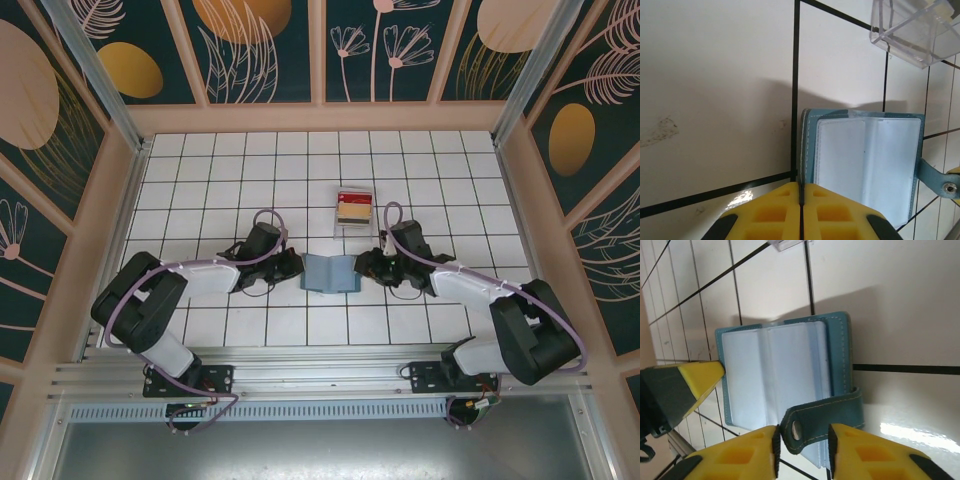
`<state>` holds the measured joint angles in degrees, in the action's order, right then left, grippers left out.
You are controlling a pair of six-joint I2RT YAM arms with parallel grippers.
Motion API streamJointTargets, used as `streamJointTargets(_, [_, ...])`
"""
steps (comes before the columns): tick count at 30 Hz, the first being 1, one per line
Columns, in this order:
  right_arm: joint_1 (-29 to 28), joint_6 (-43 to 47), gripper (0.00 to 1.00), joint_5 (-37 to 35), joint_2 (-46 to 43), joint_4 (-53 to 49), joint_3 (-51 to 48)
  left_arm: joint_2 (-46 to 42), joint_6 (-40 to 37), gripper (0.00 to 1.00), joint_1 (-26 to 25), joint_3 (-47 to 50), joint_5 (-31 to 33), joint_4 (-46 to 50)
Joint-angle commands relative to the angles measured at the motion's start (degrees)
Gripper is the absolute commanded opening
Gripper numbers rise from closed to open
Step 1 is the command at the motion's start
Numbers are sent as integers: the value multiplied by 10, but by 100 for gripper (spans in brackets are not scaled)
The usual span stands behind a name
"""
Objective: Put the credit cards into the card holder
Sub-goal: Open the card holder at the center of the table.
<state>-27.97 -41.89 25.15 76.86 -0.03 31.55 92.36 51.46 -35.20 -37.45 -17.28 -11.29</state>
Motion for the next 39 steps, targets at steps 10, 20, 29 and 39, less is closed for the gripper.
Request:
streamJointTargets(10, [86,65,46,-42,-71,-124,47,15,-22,10,-1,-17,13,28])
streamJointTargets(20, [97,85,46,-13,-103,-154,111,-9,-38,12,-1,-37,27,64])
streamJointTargets(29, [-51,74,34,-14,-31,-119,171,-9,-37,15,-1,-50,27,70])
streamJointTargets(39, [-118,64,33,-15,117,-48,179,-44,-34,35,0,-56,61,89])
